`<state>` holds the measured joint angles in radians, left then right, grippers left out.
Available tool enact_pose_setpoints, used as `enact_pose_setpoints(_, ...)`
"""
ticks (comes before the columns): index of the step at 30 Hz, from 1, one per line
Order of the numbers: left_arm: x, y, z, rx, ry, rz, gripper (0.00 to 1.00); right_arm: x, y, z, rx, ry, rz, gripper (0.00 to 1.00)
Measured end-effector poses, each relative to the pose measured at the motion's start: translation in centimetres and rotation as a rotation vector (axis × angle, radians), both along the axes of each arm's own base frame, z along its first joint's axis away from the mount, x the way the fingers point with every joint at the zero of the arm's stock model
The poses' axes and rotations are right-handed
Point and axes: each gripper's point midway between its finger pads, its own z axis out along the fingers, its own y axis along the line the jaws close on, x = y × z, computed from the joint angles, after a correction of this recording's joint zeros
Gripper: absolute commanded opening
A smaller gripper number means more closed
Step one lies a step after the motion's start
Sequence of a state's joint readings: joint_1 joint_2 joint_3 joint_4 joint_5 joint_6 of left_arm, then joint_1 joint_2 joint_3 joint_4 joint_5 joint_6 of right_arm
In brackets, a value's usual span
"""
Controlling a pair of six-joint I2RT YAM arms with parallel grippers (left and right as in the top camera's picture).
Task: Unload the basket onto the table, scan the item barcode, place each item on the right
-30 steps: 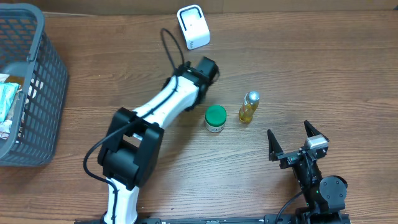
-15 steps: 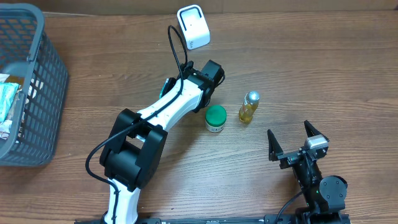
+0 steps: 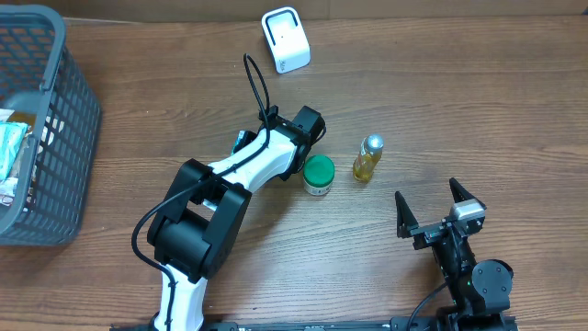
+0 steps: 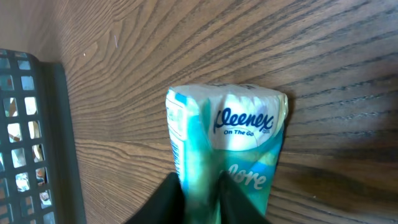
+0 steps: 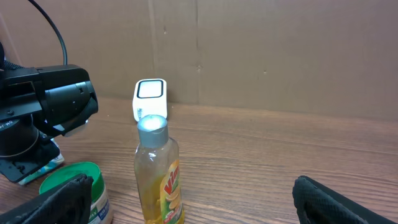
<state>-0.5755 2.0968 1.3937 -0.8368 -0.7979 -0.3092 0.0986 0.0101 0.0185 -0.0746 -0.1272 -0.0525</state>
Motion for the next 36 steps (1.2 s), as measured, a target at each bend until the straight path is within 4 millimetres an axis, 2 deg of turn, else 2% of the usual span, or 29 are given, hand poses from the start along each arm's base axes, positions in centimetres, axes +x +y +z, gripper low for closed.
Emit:
enact_pose_setpoints(2, 0.0, 0.0, 0.0, -0.001, -0.001, 0.002, 0.38, 0.0, 0.0, 0.0, 0.0, 0.0, 0.0, 1.0)
enact_pose_setpoints(6, 0.0, 0.0, 0.0, -0.003, -0.003, 0.005, 0.43, 0.0, 0.0, 0.0, 0.0, 0.0, 0.0, 1.0)
enact_pose_setpoints(17, -0.3, -0.4, -0.5, -0.04, 0.021, 0.007, 0.34, 0.0, 0.0, 0.0, 0.0, 0.0, 0.0, 1.0)
enact_pose_setpoints(21, -0.5, -0.6, -0.7, -0.05, 0.031, 0.006, 0.36, 0.0, 0.0, 0.0, 0.0, 0.0, 0.001, 1.0)
enact_pose_setpoints(24, -0.5, -0.6, -0.7, -0.053, 0.035, 0.008, 0.4, 0.0, 0.0, 0.0, 0.0, 0.0, 0.0, 1.0)
enact_pose_setpoints(36, -0.7, -1.2, -0.5, -0.115, 0.025, 0.029, 0.42, 0.0, 0.0, 0.0, 0.0, 0.0, 0.0, 1.0)
